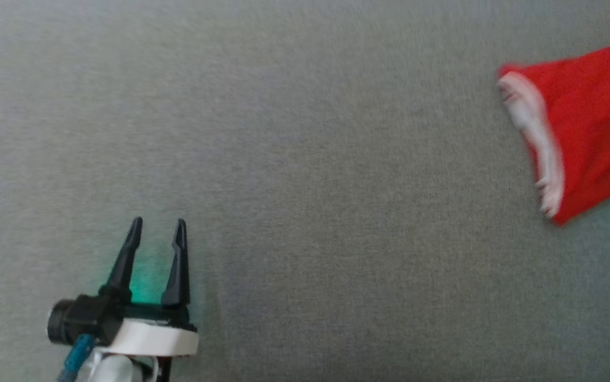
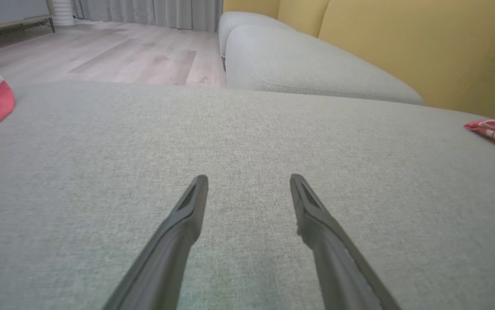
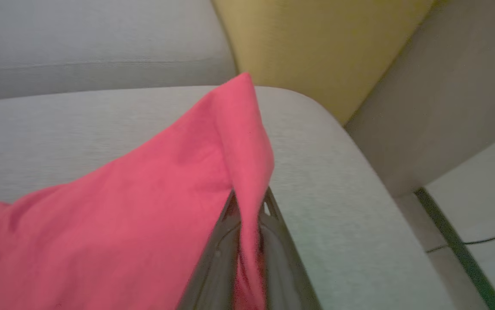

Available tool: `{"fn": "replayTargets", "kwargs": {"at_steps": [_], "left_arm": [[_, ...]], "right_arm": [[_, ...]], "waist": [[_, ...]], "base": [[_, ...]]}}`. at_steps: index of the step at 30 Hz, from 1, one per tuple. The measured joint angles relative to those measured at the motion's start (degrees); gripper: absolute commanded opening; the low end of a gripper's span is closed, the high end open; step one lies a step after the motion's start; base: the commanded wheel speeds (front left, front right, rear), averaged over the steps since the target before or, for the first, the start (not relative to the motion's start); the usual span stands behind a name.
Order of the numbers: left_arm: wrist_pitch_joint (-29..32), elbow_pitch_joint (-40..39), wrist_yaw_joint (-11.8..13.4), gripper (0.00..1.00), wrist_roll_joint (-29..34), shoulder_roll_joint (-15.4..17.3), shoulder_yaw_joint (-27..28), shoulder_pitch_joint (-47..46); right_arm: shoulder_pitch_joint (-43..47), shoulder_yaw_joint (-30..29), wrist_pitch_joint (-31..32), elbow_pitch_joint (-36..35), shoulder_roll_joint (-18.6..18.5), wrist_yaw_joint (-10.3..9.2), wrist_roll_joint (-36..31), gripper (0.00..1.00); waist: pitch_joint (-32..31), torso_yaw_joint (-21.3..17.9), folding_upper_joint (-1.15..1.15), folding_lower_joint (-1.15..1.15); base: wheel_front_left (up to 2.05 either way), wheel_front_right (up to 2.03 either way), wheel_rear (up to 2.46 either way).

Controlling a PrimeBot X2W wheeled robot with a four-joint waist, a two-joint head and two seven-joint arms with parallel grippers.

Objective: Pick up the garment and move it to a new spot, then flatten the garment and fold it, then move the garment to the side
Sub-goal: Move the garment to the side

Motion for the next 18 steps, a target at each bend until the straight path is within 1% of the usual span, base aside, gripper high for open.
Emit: {"fn": "replayTargets", "kwargs": {"at_steps": [2,6,7,8,9,10,12,14,18], "left_arm": [[0.0,-0.4,0.0,1.00,0.0,0.9,-0.2,-0.7],[0.0,-1.1,0.0,1.00,0.0,1.8,-0.2,-1.7],[0.0,-1.3,-0.2,1.00,0.0,1.9,-0.3,-1.7],[0.0,-1.3,-0.5,1.00,0.0,2.0,-0.4,-1.7],[0.0,-1.3,-0.5,1.00,0.0,2.1,-0.5,-1.7],[0.0,-1.2,-0.5,1.00,0.0,2.2,-0.6,-1.7],[0.0,-1.2,-0.5,1.00,0.0,2.1,-0.9,-1.7],[0.0,-1.2,-0.5,1.00,0.0,2.0,-0.9,-1.6],[0.0,-0.8,-0.5,1.00,-0.2,1.2,-0.8,-1.4]], "right_arm": [[-0.9,-3.4,-0.5,0.0,-0.9,0.00,-3.6,0.00],[-2.5,-9.8,-1.7,-0.4,-0.9,0.00,-10.7,0.00],[-3.1,-11.6,-2.3,-0.6,-0.6,0.00,-12.1,0.07],[-3.6,-13.1,-3.0,-0.9,-0.4,0.00,-14.1,0.64],[-3.9,-13.9,-4.1,-1.3,-0.4,0.00,-16.0,0.64],[-4.1,-14.9,-5.2,-1.6,-0.1,0.00,-17.6,1.00],[-4.5,-16.8,-8.5,-2.6,1.0,0.00,-21.0,1.00],[-4.5,-17.8,-12.1,-3.8,2.6,0.00,-22.8,1.00],[-3.5,-16.2,-18.9,-5.9,6.4,0.00,-23.8,1.00]], "waist": [[1.9,-0.8,0.00,0.00],[4.8,-1.9,0.00,0.00],[5.3,-2.1,0.00,0.00],[5.7,-2.3,0.00,0.00],[5.9,-2.3,0.00,0.00],[5.9,-2.3,0.00,0.01],[5.5,-2.0,0.00,-0.01],[4.7,-1.8,0.00,-0.01],[2.3,-1.4,0.00,-0.02]], "base": [[0.00,0.00,0.00],[0.00,0.00,0.00],[0.00,0.00,0.00],[0.00,0.00,0.00],[0.00,0.00,0.00],[0.00,0.00,0.00],[0.00,0.00,0.00],[0.00,0.00,0.00],[0.00,0.00,0.00]]}}
